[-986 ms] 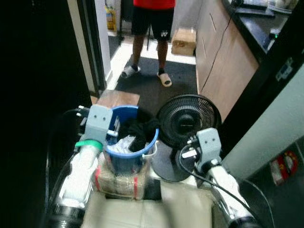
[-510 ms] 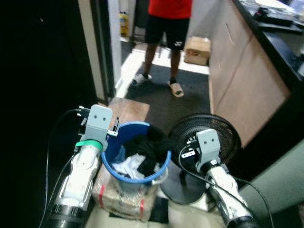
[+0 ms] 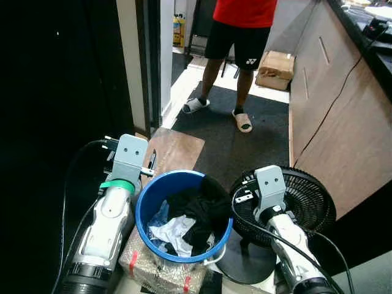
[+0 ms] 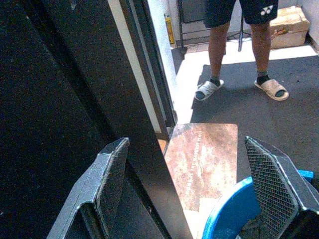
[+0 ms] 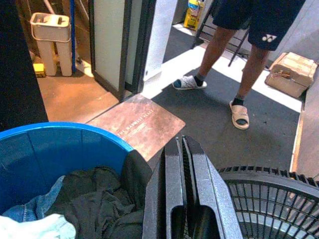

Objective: Clothes washing

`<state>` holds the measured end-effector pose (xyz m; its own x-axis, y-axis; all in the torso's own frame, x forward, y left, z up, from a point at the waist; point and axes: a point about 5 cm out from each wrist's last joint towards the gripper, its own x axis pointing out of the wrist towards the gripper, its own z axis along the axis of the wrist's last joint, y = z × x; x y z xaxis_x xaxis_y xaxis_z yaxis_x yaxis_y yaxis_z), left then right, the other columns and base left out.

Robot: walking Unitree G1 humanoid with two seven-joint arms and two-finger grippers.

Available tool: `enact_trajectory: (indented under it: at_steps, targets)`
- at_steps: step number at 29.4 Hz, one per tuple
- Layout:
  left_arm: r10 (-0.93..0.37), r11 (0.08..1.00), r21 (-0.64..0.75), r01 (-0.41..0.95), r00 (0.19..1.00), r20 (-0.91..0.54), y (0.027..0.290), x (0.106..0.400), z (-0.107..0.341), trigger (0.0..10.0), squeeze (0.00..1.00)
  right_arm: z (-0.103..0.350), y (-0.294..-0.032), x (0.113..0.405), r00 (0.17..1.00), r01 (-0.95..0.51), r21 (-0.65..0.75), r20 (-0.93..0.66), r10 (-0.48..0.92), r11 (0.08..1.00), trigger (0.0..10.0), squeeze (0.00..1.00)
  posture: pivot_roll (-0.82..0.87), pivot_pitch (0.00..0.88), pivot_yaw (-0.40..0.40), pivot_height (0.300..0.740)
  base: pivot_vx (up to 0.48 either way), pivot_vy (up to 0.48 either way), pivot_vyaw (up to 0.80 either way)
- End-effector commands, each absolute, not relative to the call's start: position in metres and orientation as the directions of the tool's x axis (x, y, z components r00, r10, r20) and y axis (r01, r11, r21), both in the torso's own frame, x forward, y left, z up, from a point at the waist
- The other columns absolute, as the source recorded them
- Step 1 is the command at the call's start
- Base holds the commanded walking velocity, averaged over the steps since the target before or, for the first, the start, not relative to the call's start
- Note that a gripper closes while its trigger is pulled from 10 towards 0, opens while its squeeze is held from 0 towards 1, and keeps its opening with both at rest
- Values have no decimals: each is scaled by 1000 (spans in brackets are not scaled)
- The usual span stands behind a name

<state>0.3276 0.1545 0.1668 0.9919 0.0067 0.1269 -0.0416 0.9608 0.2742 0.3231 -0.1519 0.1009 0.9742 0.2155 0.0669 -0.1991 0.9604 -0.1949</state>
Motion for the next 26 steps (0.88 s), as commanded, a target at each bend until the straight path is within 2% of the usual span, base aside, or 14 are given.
enact_trajectory:
  at_steps: [1,13,16,18,26]
  targets:
    - [-13,960,280,-15,995,100,150,326,160,10000,0,95,-155,320,978,-191,-192,45,203,962,10000,0,93,33,-8,740,0,0,0]
    - [-99,957,274,90,995,19,140,322,133,10000,0,94,-151,319,977,-193,-191,52,207,962,10000,0,88,42,-8,740,0,0,0]
    - [-99,959,269,92,995,14,139,321,131,10000,0,94,-150,319,978,-188,-189,57,202,964,10000,0,88,42,-8,740,0,0,0]
    - [-82,973,216,82,997,-9,139,320,123,10000,0,97,-150,321,982,-158,-179,71,173,971,10000,0,86,41,-7,740,0,0,0]
    - [-85,973,214,84,996,-3,137,321,125,10000,0,100,-153,323,985,-139,-176,79,155,975,10000,0,86,34,-11,725,0,0,0]
